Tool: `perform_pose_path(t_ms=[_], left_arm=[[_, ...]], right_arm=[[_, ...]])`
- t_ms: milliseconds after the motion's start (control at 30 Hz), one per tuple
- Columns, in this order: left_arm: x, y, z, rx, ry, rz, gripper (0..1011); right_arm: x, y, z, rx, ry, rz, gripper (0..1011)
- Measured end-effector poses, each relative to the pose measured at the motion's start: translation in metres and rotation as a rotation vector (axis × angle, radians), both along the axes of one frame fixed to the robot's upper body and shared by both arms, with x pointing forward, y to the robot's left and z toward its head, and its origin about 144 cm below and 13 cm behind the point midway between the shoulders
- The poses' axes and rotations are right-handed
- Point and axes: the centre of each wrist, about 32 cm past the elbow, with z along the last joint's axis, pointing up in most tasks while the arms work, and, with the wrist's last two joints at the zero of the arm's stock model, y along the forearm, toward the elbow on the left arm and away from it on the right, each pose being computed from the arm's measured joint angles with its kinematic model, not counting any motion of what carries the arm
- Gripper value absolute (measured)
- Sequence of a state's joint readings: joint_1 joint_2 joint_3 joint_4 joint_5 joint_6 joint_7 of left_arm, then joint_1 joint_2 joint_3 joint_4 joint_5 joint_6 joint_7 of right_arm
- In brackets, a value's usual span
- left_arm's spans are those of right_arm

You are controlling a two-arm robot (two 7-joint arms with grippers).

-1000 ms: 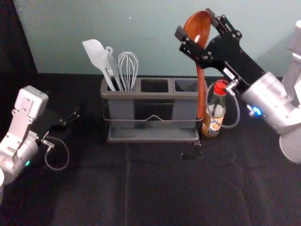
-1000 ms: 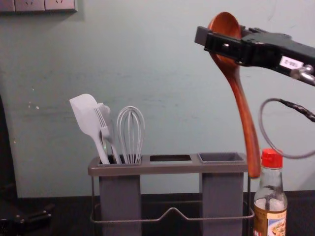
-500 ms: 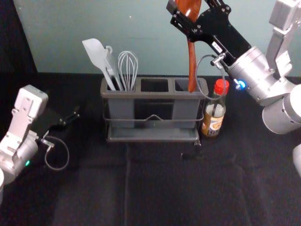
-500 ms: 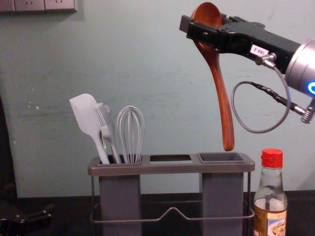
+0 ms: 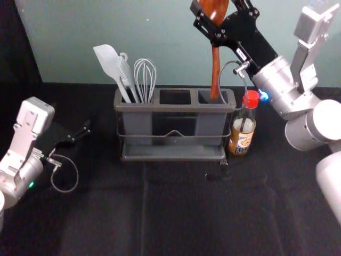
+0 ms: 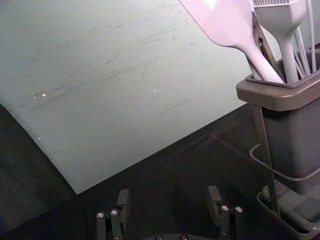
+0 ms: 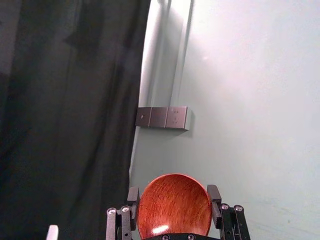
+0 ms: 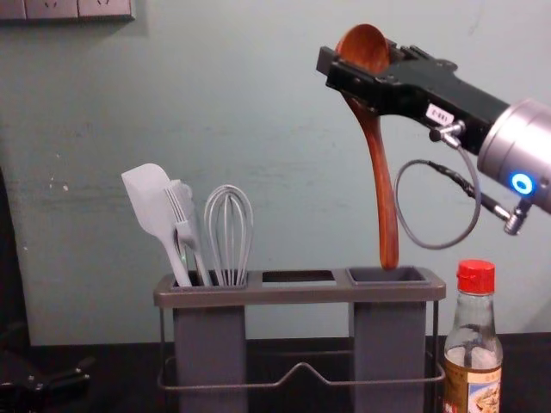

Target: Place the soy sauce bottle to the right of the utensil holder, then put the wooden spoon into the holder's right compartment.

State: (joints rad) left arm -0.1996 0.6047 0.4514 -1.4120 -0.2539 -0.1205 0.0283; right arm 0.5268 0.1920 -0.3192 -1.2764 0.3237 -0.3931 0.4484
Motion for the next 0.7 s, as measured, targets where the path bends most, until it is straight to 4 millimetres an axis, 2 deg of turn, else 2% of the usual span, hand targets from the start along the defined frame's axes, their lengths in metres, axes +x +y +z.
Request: perform_pose_path(t_ms=[300,700], left_arm=[[0.000,0.000,0.000,0.000,0.000,0.000,1005],[0.000,0.000,0.000,0.000,0.000,0.000,1005]], right_arm=[[0.003,0.000,-0.031,0.033,-0.030,0.001,840],[-0.005,-0.004,-0.063,0.045,-0.028,0.012,840]])
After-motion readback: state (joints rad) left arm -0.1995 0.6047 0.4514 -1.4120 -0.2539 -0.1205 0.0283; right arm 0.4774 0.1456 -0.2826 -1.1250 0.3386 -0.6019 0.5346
